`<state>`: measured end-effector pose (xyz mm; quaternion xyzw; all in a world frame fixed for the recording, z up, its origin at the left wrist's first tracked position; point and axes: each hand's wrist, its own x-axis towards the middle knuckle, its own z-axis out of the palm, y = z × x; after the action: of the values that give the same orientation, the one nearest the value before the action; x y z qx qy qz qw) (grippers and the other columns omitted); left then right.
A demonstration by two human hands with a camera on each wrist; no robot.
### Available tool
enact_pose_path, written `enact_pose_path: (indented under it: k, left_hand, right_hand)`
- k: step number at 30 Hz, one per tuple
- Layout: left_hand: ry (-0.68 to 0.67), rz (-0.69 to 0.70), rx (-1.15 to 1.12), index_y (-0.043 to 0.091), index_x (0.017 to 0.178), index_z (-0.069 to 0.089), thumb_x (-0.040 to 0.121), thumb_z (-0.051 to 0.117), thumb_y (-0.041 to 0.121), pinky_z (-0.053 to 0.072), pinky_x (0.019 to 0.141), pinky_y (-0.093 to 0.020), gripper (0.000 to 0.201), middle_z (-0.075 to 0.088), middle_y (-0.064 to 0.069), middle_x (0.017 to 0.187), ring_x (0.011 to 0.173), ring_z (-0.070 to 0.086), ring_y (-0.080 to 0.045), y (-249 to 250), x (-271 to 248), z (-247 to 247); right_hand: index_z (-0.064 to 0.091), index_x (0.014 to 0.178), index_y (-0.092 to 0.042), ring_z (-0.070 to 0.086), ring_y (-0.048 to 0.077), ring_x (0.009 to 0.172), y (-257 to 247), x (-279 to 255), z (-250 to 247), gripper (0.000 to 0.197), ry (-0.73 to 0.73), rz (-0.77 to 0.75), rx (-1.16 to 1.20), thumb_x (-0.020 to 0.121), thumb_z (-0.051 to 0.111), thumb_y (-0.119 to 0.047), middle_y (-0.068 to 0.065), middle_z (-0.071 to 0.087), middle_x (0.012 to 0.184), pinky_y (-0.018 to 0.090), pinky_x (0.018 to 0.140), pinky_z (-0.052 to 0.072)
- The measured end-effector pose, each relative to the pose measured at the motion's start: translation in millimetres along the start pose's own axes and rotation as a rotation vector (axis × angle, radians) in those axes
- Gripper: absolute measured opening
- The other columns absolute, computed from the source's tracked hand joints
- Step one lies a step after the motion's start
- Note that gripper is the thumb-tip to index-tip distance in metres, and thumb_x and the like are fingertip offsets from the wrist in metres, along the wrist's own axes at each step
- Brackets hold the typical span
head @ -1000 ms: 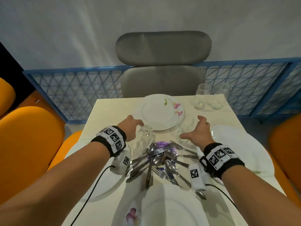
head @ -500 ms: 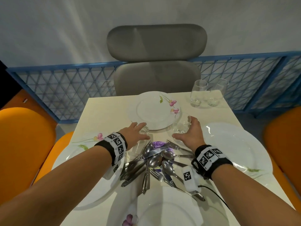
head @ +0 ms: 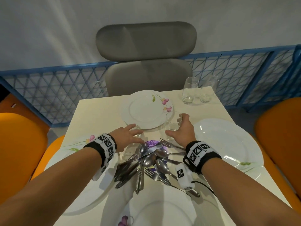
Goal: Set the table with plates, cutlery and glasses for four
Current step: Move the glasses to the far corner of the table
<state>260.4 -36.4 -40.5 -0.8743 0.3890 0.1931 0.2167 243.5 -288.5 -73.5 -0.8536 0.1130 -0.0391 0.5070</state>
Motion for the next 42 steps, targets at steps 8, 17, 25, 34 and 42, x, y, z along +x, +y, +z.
enact_pose_path:
  k: [8, 17, 25, 34, 42]
  left_hand:
    - [0.031, -0.001, -0.008, 0.038, 0.145, 0.024, 0.079, 0.075, 0.029, 0.030, 0.114, -0.044, 0.084, 0.012, -0.001, 0.158, 0.147, -0.002, -0.029, -5, 5, 5]
    - [0.156, -0.122, -0.534, 0.023, 0.140, 0.031, 0.076, 0.078, 0.021, 0.032, 0.106, -0.026, 0.079, 0.040, 0.004, 0.142, 0.129, 0.037, -0.014, -9, -3, -13]
    - [0.446, -0.210, -0.848, 0.015, 0.135, 0.038, 0.068, 0.084, 0.035, 0.040, 0.096, -0.029, 0.083, 0.050, 0.003, 0.128, 0.112, 0.050, -0.017, 2, 43, -93]
    - [0.561, -0.350, -1.293, 0.021, 0.118, 0.049, 0.064, 0.087, 0.032, 0.043, 0.088, -0.028, 0.067, 0.056, 0.002, 0.111, 0.103, 0.055, -0.016, 51, 165, -161]
    - [0.545, -0.548, -1.384, 0.016, 0.132, 0.046, 0.065, 0.086, 0.036, 0.043, 0.091, -0.030, 0.080, 0.056, -0.002, 0.127, 0.115, 0.055, -0.020, 65, 232, -165]
  right_hand:
    - [0.046, 0.127, -0.014, 0.053, 0.022, 0.114, -4, -1, 2, 0.077, -0.001, 0.009, -0.023, 0.061, 0.086, -0.016, 0.007, 0.053, 0.123, 0.032, 0.094, 0.047]
    - [0.046, 0.126, -0.010, 0.054, 0.022, 0.110, -19, 8, -32, 0.078, 0.052, 0.016, 0.038, 0.061, 0.088, -0.019, 0.008, 0.056, 0.119, 0.035, 0.093, 0.049]
    - [0.048, 0.123, -0.012, 0.057, 0.021, 0.107, -22, 59, -115, 0.074, 0.188, 0.007, 0.008, 0.061, 0.088, -0.019, 0.005, 0.058, 0.115, 0.039, 0.094, 0.050]
    - [0.052, 0.119, -0.012, 0.058, 0.022, 0.105, 12, 119, -158, 0.071, 0.197, 0.026, -0.122, 0.059, 0.088, -0.022, 0.005, 0.061, 0.114, 0.027, 0.080, 0.047]
    - [0.054, 0.117, -0.011, 0.059, 0.024, 0.110, 41, 153, -163, 0.069, 0.170, 0.063, -0.140, 0.058, 0.090, -0.019, 0.006, 0.062, 0.116, 0.034, 0.091, 0.051]
